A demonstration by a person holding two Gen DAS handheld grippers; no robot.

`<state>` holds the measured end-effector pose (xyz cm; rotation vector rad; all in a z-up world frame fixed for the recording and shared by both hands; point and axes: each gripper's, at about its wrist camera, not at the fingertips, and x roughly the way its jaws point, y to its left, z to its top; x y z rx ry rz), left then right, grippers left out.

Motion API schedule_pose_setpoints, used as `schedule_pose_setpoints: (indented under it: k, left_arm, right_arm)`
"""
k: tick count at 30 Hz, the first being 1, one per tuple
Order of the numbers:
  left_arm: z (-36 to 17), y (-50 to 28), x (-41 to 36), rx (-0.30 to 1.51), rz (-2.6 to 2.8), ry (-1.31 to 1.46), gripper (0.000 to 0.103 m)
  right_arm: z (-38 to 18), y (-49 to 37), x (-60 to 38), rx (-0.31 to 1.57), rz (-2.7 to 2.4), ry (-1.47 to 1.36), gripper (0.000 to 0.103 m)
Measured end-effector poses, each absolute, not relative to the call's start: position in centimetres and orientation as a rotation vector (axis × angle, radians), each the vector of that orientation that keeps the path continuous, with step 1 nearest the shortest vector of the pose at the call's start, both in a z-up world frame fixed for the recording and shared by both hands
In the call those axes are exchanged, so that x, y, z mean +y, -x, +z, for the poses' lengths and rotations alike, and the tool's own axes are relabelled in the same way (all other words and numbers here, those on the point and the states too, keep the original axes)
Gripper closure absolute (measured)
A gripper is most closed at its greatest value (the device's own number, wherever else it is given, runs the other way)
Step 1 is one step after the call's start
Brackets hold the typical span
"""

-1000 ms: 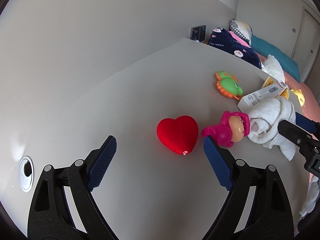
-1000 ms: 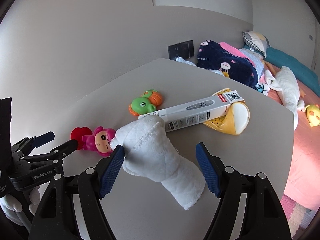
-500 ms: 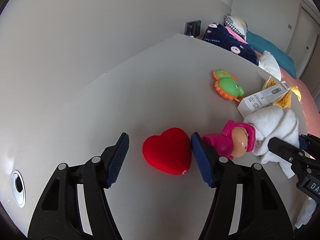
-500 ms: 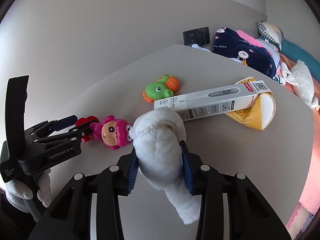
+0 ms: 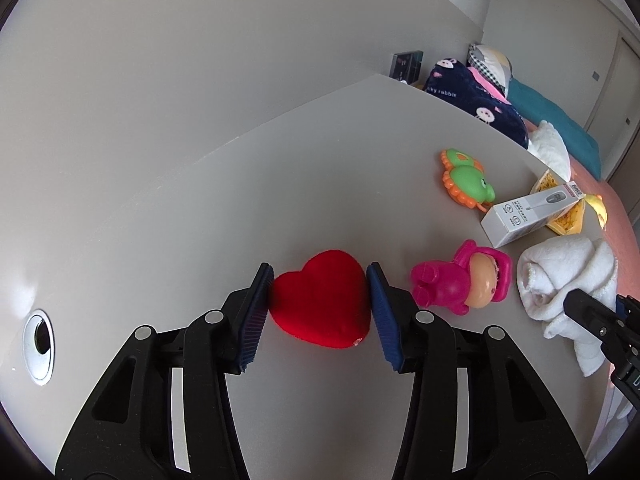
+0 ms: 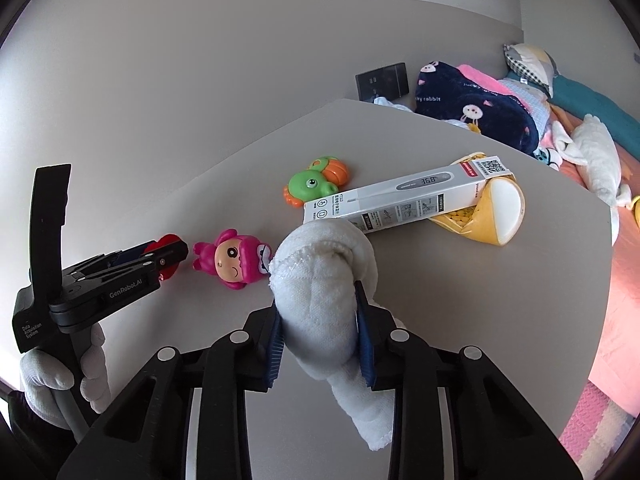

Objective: Collect trash
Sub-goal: 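Carry the white towel and red heart over the trash bag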

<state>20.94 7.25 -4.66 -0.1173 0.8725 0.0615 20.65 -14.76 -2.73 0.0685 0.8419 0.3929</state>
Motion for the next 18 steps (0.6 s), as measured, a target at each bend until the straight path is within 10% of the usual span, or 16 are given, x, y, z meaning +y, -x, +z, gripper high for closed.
schedule_pose_setpoints:
  k: [18]
  left_arm:
    - [-1.8, -14.6, 1.0, 0.820, -0.039, 0.109, 0.056]
  right_arm:
    - [0.3, -14.8, -21.2, 0.797, 0.309, -0.108, 0.071]
